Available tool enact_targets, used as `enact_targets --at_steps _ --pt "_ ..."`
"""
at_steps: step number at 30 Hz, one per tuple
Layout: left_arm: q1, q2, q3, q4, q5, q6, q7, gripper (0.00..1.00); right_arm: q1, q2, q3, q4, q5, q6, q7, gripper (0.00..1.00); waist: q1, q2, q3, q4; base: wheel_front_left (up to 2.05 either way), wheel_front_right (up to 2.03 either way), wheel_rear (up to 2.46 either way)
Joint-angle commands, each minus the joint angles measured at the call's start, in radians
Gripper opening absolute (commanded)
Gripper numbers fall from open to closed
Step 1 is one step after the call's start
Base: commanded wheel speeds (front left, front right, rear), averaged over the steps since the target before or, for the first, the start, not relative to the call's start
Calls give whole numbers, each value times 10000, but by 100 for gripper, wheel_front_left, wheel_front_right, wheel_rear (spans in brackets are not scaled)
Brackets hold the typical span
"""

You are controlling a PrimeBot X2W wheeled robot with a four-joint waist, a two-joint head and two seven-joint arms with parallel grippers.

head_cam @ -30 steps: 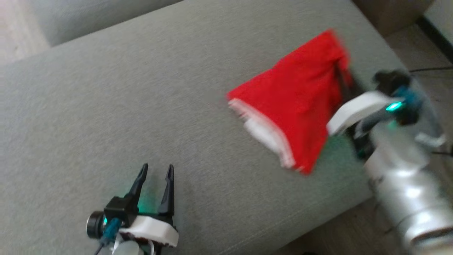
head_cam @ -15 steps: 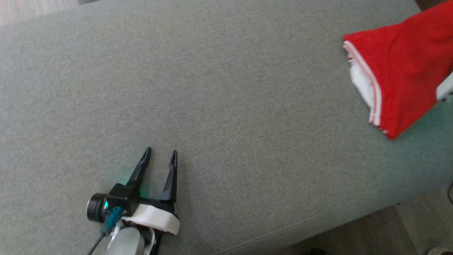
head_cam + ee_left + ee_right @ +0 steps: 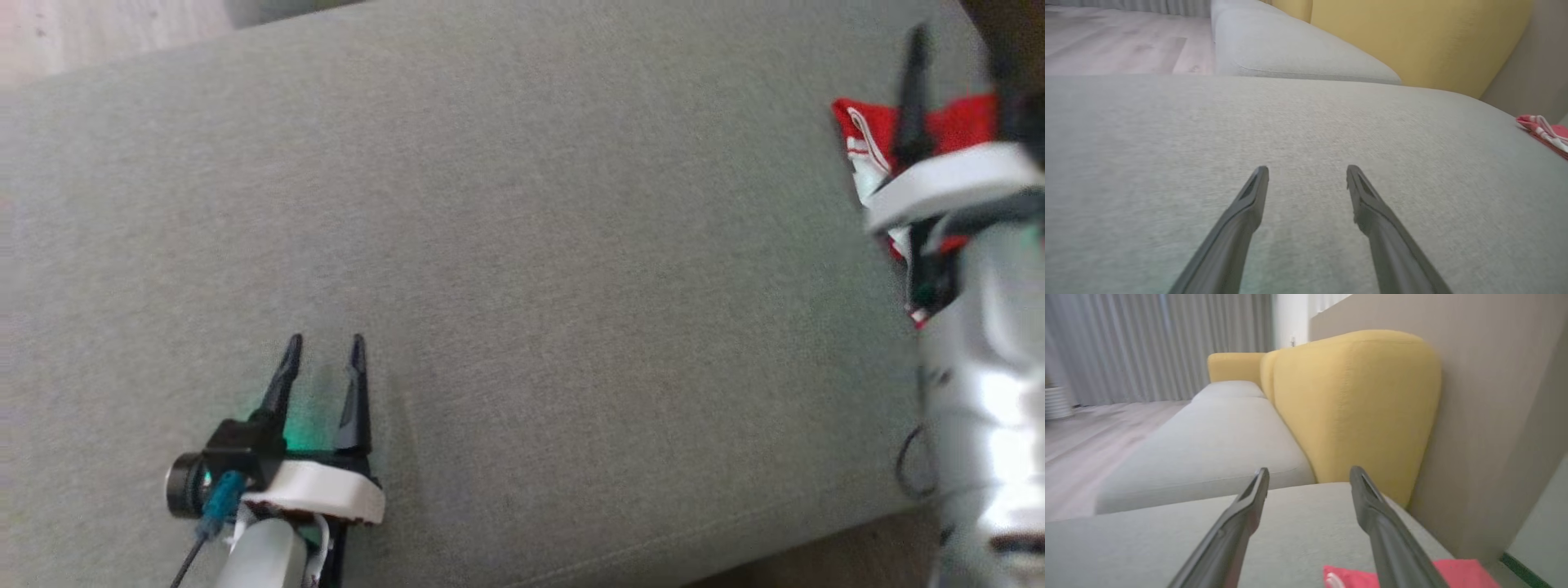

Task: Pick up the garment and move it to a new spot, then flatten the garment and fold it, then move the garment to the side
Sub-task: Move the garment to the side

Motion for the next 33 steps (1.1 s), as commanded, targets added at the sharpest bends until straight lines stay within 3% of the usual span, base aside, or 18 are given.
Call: enact_targets --at_steps 1,6,20,33 --pt "70 64 425 -279 -79 139 -51 100 384 171 667 -665 271 37 -109 100 0 0 -299 288 0 0 0" --pt "310 64 639 -319 -264 359 -51 100 1975 534 1716 -1539 954 37 -109 100 0 0 -809 914 0 0 0" --pt "1140 64 1069 -348 -448 750 -51 100 5191 735 2616 -1880 2284 37 -109 100 0 0 -2100 2391 0 0 0" --pt "1872 64 1279 -453 -511 869 -51 100 6039 736 3233 -2107 2423 37 -109 100 0 0 -2800 2308 0 0 0"
